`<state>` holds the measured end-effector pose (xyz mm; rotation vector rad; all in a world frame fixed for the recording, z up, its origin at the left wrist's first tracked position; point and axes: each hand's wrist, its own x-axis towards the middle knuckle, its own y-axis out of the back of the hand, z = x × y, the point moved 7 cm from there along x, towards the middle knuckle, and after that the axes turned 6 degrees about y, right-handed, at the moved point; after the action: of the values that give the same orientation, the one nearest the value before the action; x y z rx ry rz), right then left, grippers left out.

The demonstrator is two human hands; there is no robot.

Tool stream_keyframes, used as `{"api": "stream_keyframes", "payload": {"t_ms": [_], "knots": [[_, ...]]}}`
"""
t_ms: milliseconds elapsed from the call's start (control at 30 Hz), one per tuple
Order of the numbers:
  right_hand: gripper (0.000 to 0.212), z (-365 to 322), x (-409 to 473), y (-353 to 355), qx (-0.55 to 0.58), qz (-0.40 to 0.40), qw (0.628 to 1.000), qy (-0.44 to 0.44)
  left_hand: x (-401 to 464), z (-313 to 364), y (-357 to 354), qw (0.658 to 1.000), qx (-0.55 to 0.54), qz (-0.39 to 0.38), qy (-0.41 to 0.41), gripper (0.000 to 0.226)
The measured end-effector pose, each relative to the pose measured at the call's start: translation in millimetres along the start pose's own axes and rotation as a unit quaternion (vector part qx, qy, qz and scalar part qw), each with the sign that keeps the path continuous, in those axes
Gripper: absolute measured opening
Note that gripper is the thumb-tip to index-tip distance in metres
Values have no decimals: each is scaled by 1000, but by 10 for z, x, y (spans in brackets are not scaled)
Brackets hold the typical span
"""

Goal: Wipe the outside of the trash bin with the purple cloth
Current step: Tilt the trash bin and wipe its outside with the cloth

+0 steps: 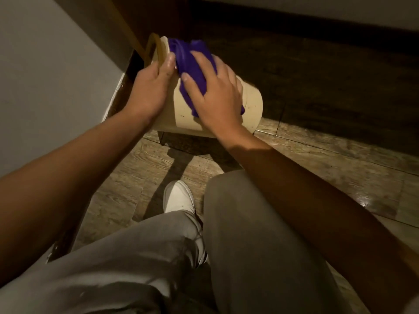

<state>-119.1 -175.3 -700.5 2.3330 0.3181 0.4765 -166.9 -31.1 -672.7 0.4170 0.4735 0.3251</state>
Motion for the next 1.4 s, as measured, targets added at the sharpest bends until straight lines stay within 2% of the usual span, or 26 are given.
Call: {"api": "stream_keyframes", "payload": {"t_ms": [100, 233, 300, 367, 433, 500, 567, 633, 733, 867, 933, 1033, 1167, 1267, 1333, 1400], "knots": [[55, 540, 18, -13, -25, -1, 996, -87, -5, -106, 72, 1000, 6, 8, 25, 53], [52, 1388, -110, -35, -26, -43, 976, -211, -30, -152, 81, 999, 8, 4, 32, 56], [52, 1656, -211, 2, -46, -70, 965, -248, -52, -108, 56, 999, 26, -5, 25, 49], [51, 1752, -213, 130, -54, -65, 960, -268, -55, -25, 14, 998, 55, -15, 12, 50], [49, 1613, -96, 340, -34, -10, 967, -251, -56, 80, -6, 997, 76, -14, -5, 52], [47, 1240, 107, 523, 18, 42, 981, -188, -43, 177, -22, 997, 78, -11, -15, 49], [48, 702, 292, 553, 75, 46, 991, -103, -31, 242, -35, 998, 68, 0, -14, 54], [50, 220, 360, 418, 111, 8, 993, -51, 9, 281, -64, 998, 53, 19, -15, 62], [55, -118, 196, 191, 86, -13, 996, -11, 83, 322, -75, 998, 33, 54, -22, 64], [53, 82, -151, 142, 12, 45, 997, 68, 158, 346, -51, 997, 62, 47, -30, 44], [52, 403, -263, 100, -16, 46, 997, 54, 195, 330, -1, 996, 73, 51, -18, 37], [53, 978, -374, 90, -29, 22, 997, -63, 192, 262, 58, 997, 60, 58, -7, 35], [52, 1614, -462, 181, -3, 5, 977, -212, 120, 214, 0, 995, 63, 74, -5, 37], [49, 1811, -451, 375, -11, 12, 968, -250, 144, 364, 37, 990, 87, 114, -16, 41], [48, 1725, -357, 582, 6, 63, 968, -243, 167, 509, 52, 993, 86, 68, -38, 42], [50, 1515, -208, 744, 60, 105, 969, -217, 107, 554, -5, 993, 97, -22, -60, 33]]}}
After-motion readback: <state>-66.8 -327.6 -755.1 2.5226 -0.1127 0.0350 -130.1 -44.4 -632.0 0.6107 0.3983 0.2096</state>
